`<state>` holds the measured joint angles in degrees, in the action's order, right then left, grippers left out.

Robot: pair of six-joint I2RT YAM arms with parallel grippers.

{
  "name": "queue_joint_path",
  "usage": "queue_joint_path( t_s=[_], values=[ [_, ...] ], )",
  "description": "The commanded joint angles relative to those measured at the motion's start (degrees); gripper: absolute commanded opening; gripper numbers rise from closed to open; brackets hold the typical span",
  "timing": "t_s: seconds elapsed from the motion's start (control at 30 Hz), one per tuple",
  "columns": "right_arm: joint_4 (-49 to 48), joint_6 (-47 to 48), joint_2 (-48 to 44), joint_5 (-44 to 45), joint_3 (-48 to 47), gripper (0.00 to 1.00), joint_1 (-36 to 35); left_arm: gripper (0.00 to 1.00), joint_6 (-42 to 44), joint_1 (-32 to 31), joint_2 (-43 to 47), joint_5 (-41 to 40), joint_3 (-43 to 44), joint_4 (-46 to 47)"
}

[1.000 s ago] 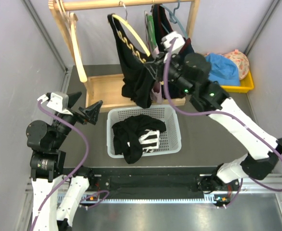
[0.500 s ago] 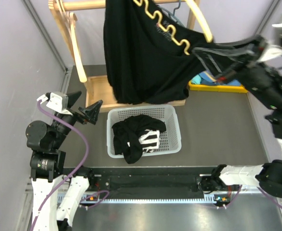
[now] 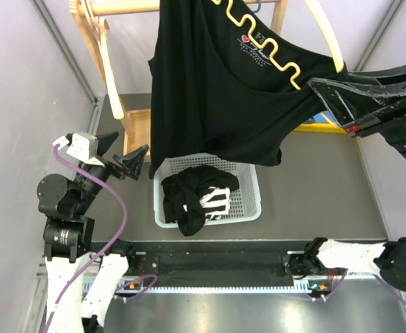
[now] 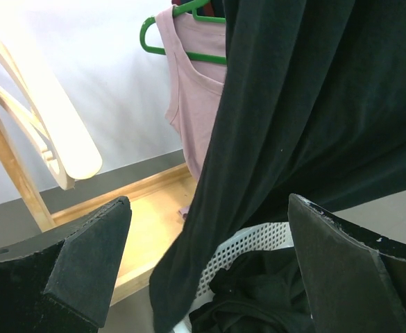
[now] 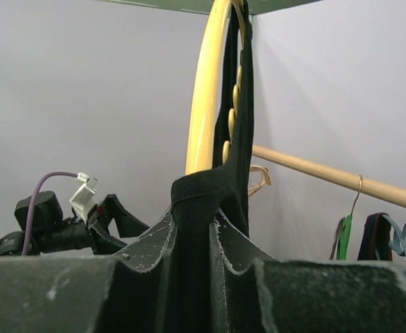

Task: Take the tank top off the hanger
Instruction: Pick up the hanger from the clothesline.

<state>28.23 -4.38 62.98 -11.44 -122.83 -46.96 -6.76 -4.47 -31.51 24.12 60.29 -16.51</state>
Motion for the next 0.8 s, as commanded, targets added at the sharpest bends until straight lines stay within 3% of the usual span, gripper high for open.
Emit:
queue_joint_path(
  t_s=[0.0, 0.33, 0.77],
  values=[
    [-10.2, 2.36, -4.7, 0.19, -3.04, 0.0, 0.2, 0.99, -1.32, 0.08, -0.13, 1.02, 0.09, 3.77],
    [-15.57, 3.42, -10.51, 0.37, 1.89, 0.0, 0.29, 0.99, -1.94, 0.08, -0.05, 1.81, -0.53, 4.21],
    [-7.22, 0.69, -4.98, -0.77, 1.45, 0.0, 0.29, 0.99, -1.23, 0.08, 0.83, 1.19, -0.97, 3.94]
  ],
)
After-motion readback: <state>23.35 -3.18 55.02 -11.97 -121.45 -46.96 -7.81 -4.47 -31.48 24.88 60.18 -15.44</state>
